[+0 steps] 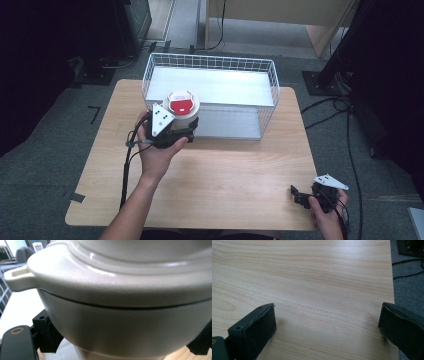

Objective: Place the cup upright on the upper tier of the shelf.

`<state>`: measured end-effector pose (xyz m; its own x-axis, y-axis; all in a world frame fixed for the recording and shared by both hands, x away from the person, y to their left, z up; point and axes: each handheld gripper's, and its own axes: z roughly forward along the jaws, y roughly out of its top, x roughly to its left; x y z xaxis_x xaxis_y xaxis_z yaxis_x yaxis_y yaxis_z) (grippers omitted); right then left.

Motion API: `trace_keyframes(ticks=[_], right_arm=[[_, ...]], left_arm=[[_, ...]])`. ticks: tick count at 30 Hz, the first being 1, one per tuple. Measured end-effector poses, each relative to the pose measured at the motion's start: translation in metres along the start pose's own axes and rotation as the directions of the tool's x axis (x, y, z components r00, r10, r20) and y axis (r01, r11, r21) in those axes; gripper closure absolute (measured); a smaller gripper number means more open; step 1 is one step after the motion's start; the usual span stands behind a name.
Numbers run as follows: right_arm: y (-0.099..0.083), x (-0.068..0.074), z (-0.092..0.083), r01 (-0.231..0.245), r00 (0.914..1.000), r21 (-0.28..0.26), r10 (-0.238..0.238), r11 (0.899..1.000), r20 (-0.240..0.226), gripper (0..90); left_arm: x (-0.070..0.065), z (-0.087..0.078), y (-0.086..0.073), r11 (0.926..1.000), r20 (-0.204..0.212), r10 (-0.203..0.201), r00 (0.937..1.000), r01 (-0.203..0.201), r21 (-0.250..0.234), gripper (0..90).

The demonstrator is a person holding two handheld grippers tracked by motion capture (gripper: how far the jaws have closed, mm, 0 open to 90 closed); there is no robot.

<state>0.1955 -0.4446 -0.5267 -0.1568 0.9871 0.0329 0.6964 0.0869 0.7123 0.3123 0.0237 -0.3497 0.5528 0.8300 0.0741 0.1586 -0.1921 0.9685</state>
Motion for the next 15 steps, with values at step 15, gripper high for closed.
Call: trace_keyframes(ticks=[15], right_arm=[[0.000,0.000,0.000,0.005,1.0000,0.002,-0.005,1.000,-0.003,1.2]], left_arm=[[0.003,0.013,0.037,0.9987,-0.015,0.021,0.9997,-0.021,-0.047,10.4]])
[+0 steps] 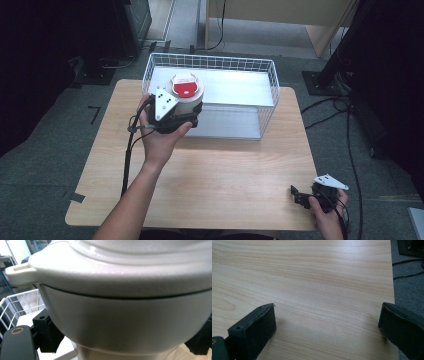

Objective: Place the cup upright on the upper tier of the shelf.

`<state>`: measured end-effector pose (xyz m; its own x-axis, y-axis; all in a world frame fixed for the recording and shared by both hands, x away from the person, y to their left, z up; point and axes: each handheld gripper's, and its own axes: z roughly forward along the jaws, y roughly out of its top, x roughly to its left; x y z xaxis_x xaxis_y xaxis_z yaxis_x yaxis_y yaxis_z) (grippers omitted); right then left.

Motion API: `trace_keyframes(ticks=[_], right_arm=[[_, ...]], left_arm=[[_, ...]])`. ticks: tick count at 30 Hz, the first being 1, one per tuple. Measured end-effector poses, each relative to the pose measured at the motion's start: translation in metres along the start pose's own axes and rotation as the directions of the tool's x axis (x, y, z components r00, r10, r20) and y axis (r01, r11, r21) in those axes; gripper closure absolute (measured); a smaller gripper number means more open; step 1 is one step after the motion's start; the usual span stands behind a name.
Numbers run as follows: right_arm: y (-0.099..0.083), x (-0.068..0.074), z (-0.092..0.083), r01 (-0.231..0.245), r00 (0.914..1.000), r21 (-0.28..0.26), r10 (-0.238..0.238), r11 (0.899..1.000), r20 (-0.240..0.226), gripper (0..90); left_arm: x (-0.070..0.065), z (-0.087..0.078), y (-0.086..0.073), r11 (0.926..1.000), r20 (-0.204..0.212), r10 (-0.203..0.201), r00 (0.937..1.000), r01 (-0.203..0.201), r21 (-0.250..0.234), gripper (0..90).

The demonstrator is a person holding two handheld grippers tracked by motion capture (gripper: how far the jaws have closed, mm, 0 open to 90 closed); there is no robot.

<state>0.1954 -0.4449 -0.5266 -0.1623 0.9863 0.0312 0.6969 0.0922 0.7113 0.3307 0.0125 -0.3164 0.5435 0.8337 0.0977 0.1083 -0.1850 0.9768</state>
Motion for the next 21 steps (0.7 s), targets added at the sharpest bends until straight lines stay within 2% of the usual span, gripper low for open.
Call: trace_keyframes(ticks=[9,13,21], right_arm=[[0.000,0.000,0.000,-0.001,1.0000,0.000,0.001,1.000,0.000,1.2],[0.000,0.000,0.000,-0.001,1.0000,0.000,0.001,1.000,0.000,1.2],[0.000,0.000,0.000,-0.002,1.0000,0.000,0.002,1.000,0.000,1.2]], left_arm=[[0.006,0.016,0.018,0.9998,-0.005,0.019,0.9998,-0.019,0.003,10.4],[0.009,0.022,0.021,0.9999,-0.007,0.010,0.9999,-0.010,0.007,10.4],[0.021,0.040,0.031,0.9999,-0.049,0.002,0.9988,-0.001,0.012,10.5]])
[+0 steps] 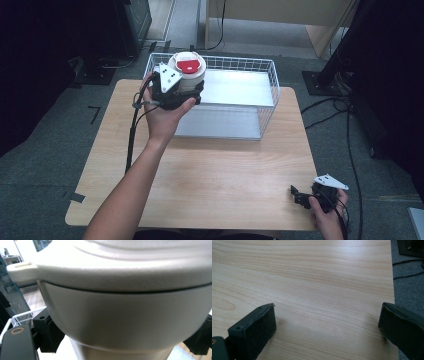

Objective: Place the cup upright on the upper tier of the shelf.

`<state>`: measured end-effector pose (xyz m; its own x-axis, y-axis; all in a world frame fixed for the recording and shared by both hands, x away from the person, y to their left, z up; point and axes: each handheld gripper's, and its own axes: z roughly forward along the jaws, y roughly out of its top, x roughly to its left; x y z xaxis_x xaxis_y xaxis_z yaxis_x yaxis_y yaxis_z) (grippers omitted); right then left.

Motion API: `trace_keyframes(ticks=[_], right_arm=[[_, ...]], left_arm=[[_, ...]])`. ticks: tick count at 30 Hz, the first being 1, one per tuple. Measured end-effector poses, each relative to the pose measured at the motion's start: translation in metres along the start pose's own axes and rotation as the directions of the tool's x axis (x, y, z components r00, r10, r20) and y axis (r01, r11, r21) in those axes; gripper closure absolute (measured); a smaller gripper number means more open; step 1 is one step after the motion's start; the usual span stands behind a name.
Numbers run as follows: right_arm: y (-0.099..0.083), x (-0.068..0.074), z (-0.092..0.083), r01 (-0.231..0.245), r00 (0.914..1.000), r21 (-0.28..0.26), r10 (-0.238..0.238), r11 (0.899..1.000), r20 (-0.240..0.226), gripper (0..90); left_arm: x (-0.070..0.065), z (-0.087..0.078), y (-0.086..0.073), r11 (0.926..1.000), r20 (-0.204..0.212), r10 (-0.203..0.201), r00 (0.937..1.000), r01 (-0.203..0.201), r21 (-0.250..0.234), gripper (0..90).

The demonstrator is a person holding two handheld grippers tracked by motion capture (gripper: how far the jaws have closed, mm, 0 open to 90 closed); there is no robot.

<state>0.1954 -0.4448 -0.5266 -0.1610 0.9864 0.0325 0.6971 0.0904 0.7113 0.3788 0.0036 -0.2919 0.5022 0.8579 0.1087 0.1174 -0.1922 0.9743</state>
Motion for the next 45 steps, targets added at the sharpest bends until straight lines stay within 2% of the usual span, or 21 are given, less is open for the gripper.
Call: trace_keyframes(ticks=[9,10,11,12,14,17,21,27,40,45], right_arm=[[0.000,0.000,0.000,0.001,1.0000,-0.001,-0.001,1.000,0.000,1.2],[0.000,0.000,0.000,0.001,1.0000,-0.001,-0.001,1.000,0.000,1.2],[0.000,0.000,0.000,0.001,1.0000,-0.001,-0.001,1.000,0.000,1.2],[0.000,0.000,0.000,0.001,1.0000,-0.001,-0.001,1.000,0.000,1.2],[0.000,0.000,0.000,0.002,1.0000,-0.001,-0.002,1.000,0.001,1.2],[0.000,0.000,0.000,0.001,1.0000,0.000,-0.001,1.000,0.000,1.2],[0.000,0.000,0.000,0.000,1.0000,0.000,0.000,1.000,0.000,1.2],[0.000,0.000,0.000,0.001,1.0000,0.000,-0.001,1.000,0.000,1.2],[0.000,0.000,0.000,0.002,1.0000,-0.001,-0.002,1.000,0.001,1.2],[0.000,0.000,0.000,0.003,1.0000,-0.001,-0.003,1.000,0.001,1.2]], left_arm=[[0.007,0.029,0.009,0.9997,-0.035,0.015,0.9993,-0.014,0.021,10.4],[0.008,0.036,0.009,0.9996,-0.049,0.011,0.9987,-0.010,0.027,10.4],[0.008,0.036,0.009,0.9996,-0.049,0.011,0.9987,-0.010,0.027,10.4],[0.009,0.043,0.010,0.9990,-0.067,0.022,0.9975,-0.020,0.041,10.5],[0.009,0.046,0.010,0.9987,-0.072,0.024,0.9971,-0.021,0.046,10.4],[0.013,0.057,0.010,0.9988,-0.081,0.003,0.9967,0.001,0.049,10.4],[0.016,0.063,0.011,0.9981,-0.080,-0.032,0.9962,0.036,0.049,10.4],[0.013,0.079,0.013,0.9974,-0.071,-0.043,0.9965,0.047,0.055,10.4],[0.014,0.081,0.011,0.9969,-0.065,-0.053,0.9964,0.057,0.055,10.3],[0.019,0.078,0.012,0.9949,-0.043,-0.071,0.9965,0.074,0.069,10.0]])
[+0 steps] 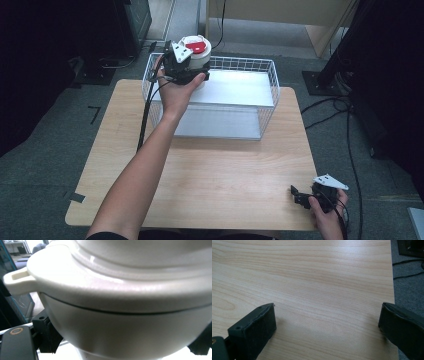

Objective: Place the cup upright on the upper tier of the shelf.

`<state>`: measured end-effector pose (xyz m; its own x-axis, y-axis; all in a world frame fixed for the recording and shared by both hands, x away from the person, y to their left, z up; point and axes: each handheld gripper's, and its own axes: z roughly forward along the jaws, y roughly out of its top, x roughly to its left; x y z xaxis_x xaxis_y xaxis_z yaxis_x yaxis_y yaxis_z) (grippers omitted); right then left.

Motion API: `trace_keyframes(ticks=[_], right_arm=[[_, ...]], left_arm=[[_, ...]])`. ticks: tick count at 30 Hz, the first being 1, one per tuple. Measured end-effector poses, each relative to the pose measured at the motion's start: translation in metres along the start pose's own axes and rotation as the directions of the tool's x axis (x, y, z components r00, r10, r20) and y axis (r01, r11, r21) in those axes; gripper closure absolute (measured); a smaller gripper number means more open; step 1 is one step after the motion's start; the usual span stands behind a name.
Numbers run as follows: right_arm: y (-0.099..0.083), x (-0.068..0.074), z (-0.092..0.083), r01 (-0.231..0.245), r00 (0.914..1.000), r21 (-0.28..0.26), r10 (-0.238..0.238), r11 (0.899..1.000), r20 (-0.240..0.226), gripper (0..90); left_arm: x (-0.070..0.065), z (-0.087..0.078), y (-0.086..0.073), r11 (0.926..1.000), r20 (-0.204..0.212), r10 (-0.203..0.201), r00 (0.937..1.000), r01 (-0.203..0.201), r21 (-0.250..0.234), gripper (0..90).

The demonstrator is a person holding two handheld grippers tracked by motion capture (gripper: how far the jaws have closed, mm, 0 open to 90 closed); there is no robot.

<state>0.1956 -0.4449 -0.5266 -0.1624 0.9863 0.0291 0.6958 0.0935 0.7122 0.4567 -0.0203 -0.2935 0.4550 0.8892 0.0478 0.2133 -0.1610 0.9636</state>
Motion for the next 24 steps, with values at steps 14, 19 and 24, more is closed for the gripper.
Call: trace_keyframes(ticks=[14,19,24], right_arm=[[0.0001,0.0000,0.0000,0.000,1.0000,0.000,0.000,1.000,0.000,1.2],[0.0000,0.0001,0.0000,-0.001,1.0000,0.001,0.001,1.000,0.000,1.2],[0.0000,0.0001,0.0000,-0.001,1.0000,0.001,0.001,1.000,0.001,1.2]], left_arm=[[0.0048,-0.0018,-0.0008,0.9997,0.011,-0.012,0.9999,0.012,0.023,5.5],[0.0046,-0.0057,-0.0029,1.0000,0.004,0.001,1.0000,-0.001,0.004,11.5],[0.0047,-0.0064,-0.0029,1.0000,0.007,0.002,1.0000,-0.002,0.007,12.0]])
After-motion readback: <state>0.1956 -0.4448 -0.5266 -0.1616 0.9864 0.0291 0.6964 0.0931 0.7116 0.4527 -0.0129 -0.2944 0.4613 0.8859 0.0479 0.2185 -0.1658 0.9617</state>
